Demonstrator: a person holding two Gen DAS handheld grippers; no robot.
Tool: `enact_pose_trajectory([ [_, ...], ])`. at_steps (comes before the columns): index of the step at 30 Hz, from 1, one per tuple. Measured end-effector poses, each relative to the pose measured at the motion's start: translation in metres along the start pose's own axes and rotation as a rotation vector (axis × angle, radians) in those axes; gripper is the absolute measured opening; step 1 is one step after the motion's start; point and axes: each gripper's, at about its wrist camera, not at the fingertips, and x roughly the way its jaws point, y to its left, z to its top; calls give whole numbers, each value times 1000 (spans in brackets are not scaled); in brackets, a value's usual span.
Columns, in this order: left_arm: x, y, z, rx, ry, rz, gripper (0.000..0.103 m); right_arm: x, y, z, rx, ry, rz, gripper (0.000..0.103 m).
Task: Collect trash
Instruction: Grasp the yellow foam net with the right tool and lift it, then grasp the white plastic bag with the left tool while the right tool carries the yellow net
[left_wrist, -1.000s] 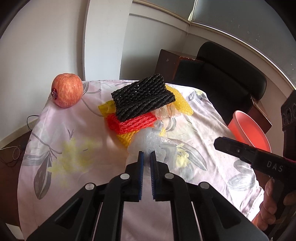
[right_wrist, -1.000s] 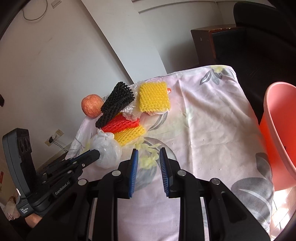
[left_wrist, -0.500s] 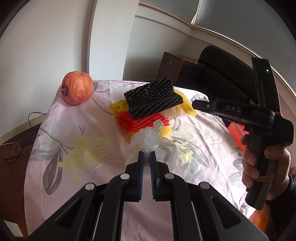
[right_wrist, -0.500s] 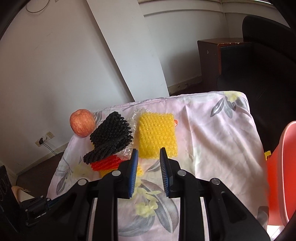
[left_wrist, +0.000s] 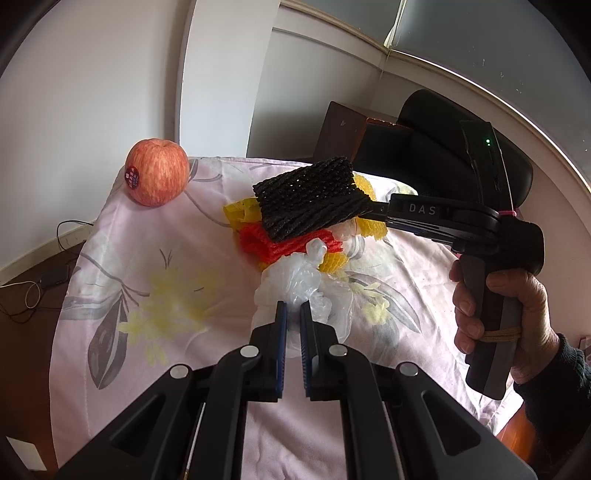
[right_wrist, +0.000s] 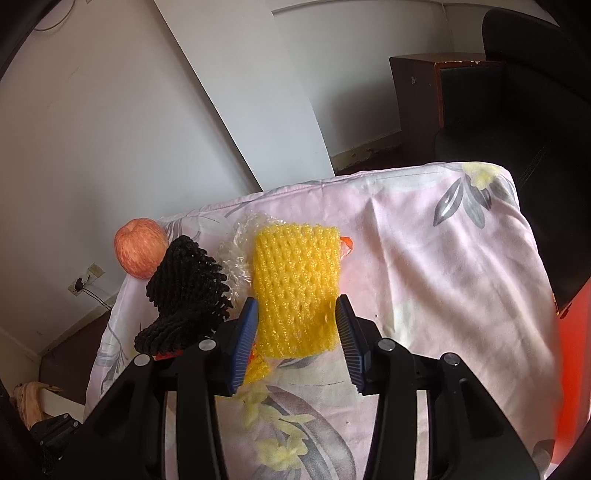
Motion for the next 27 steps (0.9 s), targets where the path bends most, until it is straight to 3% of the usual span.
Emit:
enact_pose_trajectory([
  [6, -1, -4, 0, 10, -4, -3, 6, -11, 1, -7, -16, -25, 3, 20],
  [27, -4, -42, -3, 68, -12, -26, 6, -103, -31, -70, 62, -84, 21, 19],
])
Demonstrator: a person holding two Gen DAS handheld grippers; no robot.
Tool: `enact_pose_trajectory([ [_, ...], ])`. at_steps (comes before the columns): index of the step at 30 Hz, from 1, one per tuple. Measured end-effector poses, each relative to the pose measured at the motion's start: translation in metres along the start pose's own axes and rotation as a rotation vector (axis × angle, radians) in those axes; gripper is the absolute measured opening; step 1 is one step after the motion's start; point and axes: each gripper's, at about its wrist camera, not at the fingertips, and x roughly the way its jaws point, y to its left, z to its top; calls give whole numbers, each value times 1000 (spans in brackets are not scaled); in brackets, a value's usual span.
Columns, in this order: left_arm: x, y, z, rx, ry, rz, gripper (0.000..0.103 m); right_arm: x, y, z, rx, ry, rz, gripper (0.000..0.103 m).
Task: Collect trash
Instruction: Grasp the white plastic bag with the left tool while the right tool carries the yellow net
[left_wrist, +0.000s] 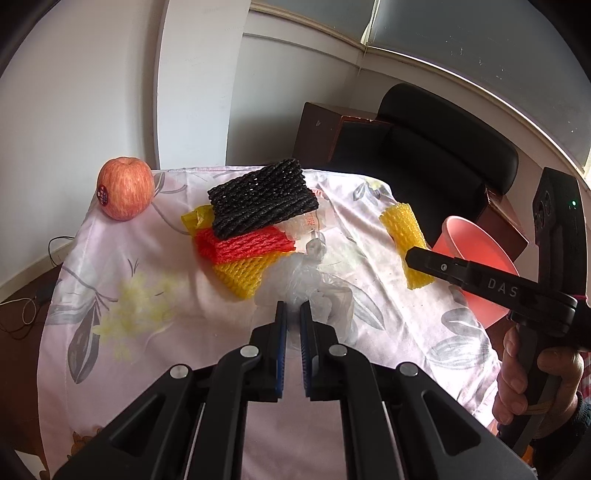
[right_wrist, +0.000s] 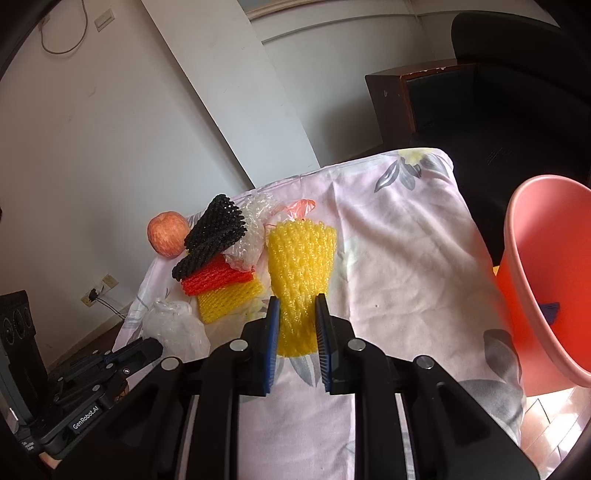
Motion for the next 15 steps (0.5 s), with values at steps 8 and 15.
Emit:
enact_pose_trajectory([
  [8, 7, -23, 5, 24, 7, -31, 6, -24, -16, -7, 28, -37, -14, 19],
  [15, 10, -56, 14, 81, -9, -68, 6, -44, -32, -10, 58, -79, -34, 19],
])
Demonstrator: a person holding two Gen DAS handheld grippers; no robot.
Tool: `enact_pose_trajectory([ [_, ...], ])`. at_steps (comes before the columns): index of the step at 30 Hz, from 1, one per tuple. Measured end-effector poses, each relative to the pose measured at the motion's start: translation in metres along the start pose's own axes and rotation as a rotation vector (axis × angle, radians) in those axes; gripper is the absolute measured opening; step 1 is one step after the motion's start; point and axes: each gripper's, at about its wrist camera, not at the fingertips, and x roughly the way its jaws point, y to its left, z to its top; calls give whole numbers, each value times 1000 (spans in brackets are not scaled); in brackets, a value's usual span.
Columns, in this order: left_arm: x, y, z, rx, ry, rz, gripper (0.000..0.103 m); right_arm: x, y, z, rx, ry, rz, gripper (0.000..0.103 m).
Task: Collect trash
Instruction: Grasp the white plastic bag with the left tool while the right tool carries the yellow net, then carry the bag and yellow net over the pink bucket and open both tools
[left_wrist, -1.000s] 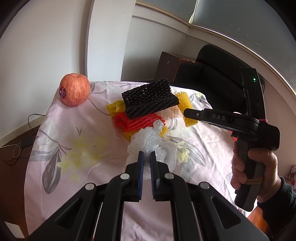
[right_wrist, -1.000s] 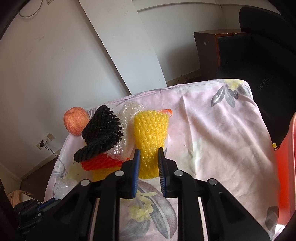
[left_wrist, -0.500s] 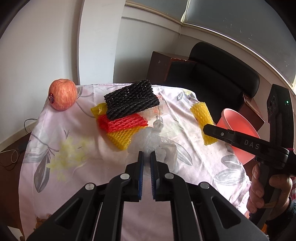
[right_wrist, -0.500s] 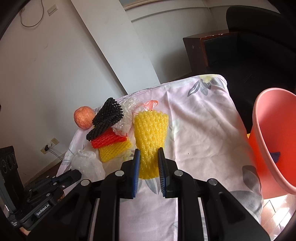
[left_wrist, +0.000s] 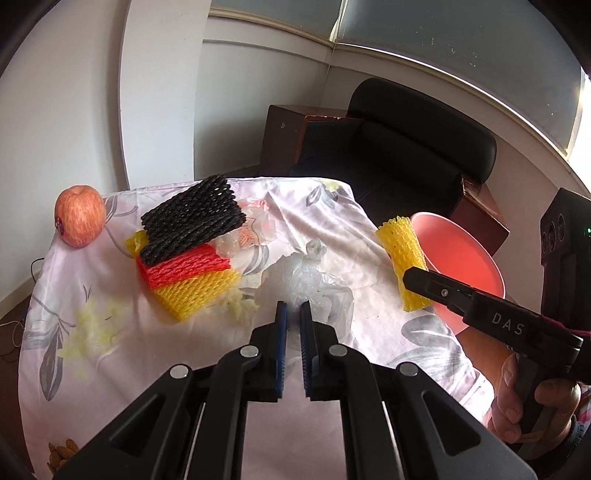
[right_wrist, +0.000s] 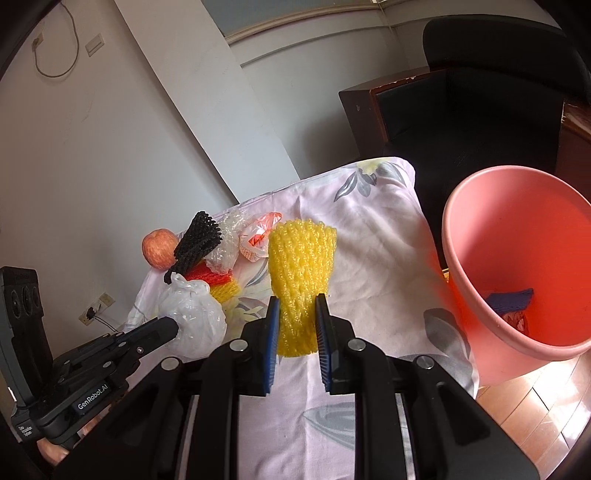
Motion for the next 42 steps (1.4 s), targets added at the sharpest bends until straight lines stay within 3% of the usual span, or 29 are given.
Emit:
enact_pose_trajectory([
  [23, 40, -142, 50, 193, -59, -229, 6, -75, -110, 13, 206, -178, -210, 19],
  [33, 71, -186, 54, 233, -15, -270, 6, -81, -138, 8, 253, -182, -265, 19],
  [42, 96, -202, 50, 242, 40, -287, 6, -78, -151, 3, 273, -167, -291, 19],
])
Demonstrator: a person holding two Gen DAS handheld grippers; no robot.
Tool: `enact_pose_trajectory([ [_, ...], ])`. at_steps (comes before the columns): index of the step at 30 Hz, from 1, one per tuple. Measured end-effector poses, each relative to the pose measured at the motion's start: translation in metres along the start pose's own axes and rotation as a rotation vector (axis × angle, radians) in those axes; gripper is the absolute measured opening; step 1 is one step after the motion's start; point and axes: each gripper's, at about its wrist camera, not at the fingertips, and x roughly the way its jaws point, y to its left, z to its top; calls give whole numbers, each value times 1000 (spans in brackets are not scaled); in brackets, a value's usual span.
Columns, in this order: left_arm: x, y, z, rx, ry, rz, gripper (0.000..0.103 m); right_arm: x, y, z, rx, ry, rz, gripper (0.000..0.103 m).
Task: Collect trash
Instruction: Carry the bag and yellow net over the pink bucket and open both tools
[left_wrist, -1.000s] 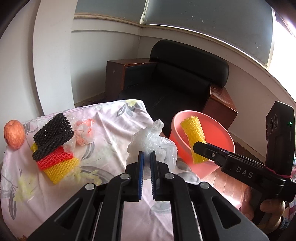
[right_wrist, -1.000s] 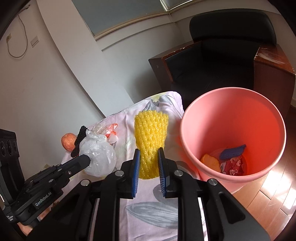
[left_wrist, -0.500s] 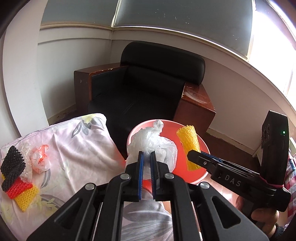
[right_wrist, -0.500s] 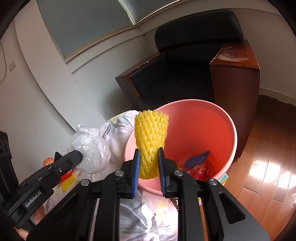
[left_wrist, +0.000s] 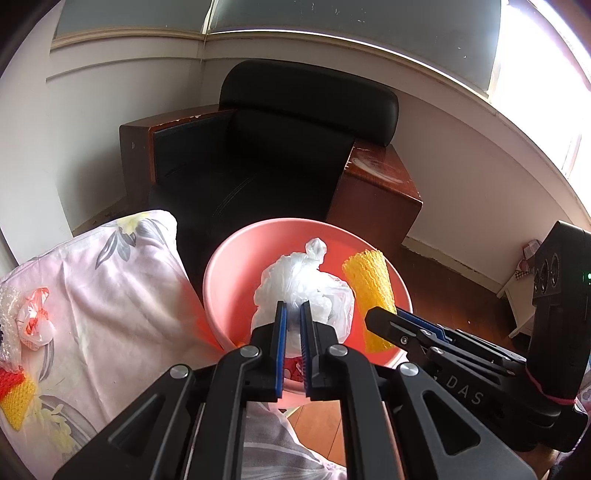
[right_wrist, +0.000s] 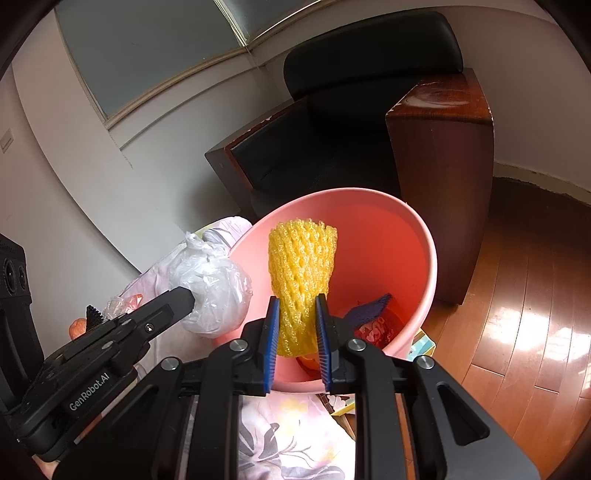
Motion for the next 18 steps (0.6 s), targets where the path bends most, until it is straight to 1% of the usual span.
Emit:
enact_pose_trajectory([
  [12, 18, 3, -2, -13, 35, 2, 7, 4, -3, -2, 21, 11, -19, 19],
  [14, 18, 2, -2, -12, 32, -1, 11, 6, -3, -2, 26, 19, -23, 20],
  [16, 17, 2, -2, -12, 30, -7, 13, 7, -2, -3, 32, 27, -26, 20],
  [18, 16, 2, -3, -14, 29, -14, 23, 9, -4, -3, 39, 33, -28, 21],
])
